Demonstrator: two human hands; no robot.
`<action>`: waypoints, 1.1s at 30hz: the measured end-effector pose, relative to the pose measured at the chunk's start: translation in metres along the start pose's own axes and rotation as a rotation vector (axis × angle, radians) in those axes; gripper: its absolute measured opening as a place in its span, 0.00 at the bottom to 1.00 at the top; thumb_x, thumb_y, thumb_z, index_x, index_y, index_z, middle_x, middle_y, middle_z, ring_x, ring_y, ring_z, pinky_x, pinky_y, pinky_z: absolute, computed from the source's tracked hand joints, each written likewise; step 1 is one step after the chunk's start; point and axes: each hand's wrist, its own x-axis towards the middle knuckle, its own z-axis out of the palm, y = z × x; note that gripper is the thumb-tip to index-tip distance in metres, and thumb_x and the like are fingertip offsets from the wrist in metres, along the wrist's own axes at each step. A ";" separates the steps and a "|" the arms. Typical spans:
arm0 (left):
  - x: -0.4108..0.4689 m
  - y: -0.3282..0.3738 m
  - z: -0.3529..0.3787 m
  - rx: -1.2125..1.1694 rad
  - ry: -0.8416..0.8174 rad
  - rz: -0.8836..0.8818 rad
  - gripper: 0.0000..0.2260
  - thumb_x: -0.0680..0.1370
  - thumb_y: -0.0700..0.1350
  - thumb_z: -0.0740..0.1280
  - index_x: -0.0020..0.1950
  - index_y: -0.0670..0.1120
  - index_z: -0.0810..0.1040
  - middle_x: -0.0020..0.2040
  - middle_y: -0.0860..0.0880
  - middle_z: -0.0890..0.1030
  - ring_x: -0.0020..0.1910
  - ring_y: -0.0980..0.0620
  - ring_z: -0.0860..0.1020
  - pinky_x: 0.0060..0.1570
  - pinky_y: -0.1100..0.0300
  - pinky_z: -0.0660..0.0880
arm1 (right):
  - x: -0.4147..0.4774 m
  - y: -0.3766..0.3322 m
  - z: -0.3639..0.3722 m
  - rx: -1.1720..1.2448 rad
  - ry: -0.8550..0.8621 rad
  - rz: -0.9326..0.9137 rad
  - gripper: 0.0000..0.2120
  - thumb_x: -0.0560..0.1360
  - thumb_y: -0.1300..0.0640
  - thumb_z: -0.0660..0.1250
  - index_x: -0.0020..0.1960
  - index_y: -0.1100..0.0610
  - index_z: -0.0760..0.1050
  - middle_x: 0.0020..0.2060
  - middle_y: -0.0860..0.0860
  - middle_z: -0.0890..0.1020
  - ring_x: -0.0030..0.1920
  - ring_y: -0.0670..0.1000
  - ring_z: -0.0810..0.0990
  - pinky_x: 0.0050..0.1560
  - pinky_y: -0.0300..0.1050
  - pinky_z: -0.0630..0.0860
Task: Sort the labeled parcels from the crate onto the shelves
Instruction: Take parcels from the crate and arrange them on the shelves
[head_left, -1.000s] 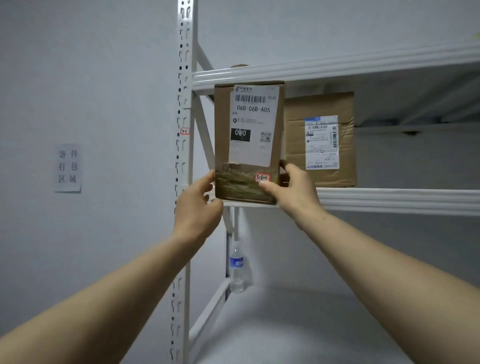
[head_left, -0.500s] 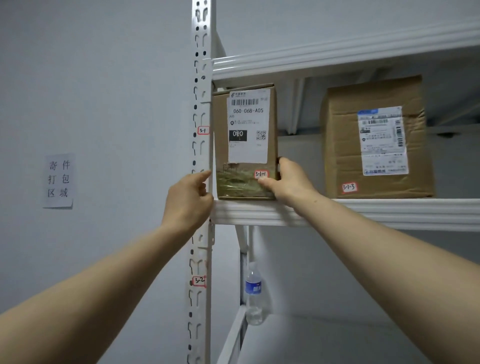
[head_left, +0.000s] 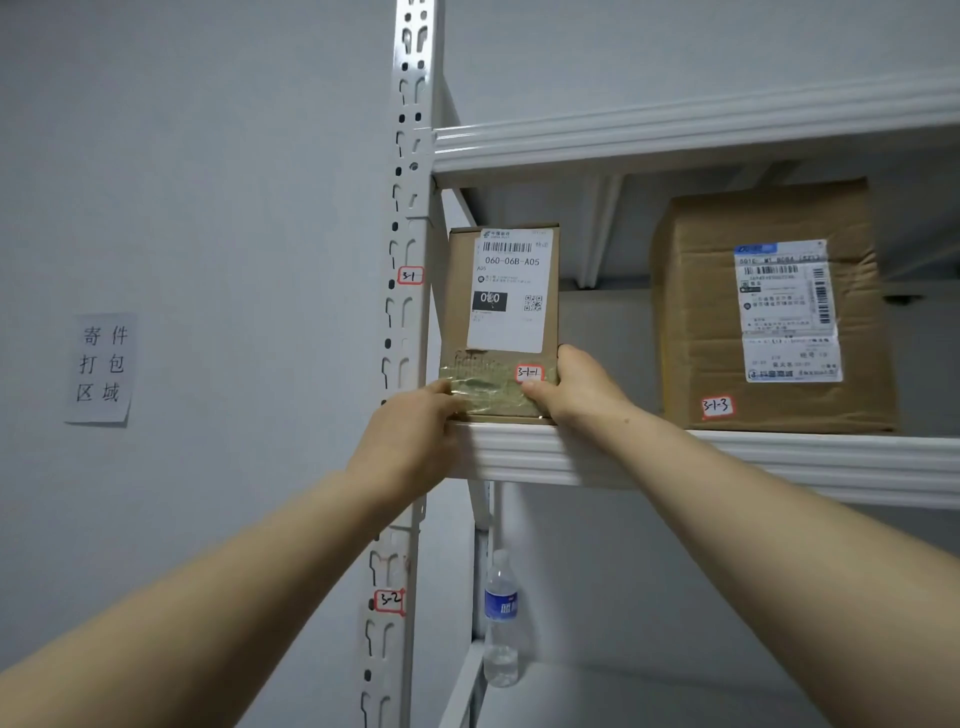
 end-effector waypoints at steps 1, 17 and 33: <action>0.001 0.000 0.001 0.025 -0.015 0.014 0.16 0.72 0.37 0.56 0.52 0.44 0.81 0.55 0.48 0.78 0.50 0.42 0.77 0.48 0.52 0.74 | 0.002 0.001 0.001 0.002 -0.005 0.004 0.17 0.78 0.52 0.65 0.60 0.62 0.69 0.58 0.59 0.77 0.59 0.60 0.75 0.58 0.51 0.72; 0.001 0.005 0.000 0.049 -0.001 -0.012 0.10 0.73 0.34 0.57 0.48 0.40 0.76 0.49 0.47 0.78 0.44 0.42 0.74 0.42 0.53 0.71 | 0.008 0.002 -0.001 0.028 -0.046 0.027 0.24 0.78 0.53 0.64 0.67 0.65 0.62 0.63 0.59 0.73 0.62 0.58 0.73 0.53 0.43 0.67; -0.023 0.050 -0.010 -0.022 0.091 -0.073 0.18 0.77 0.38 0.60 0.65 0.49 0.77 0.62 0.51 0.78 0.60 0.48 0.75 0.57 0.56 0.72 | -0.038 0.029 -0.005 0.253 0.271 -0.245 0.35 0.73 0.59 0.71 0.75 0.60 0.58 0.68 0.58 0.68 0.69 0.54 0.68 0.68 0.46 0.65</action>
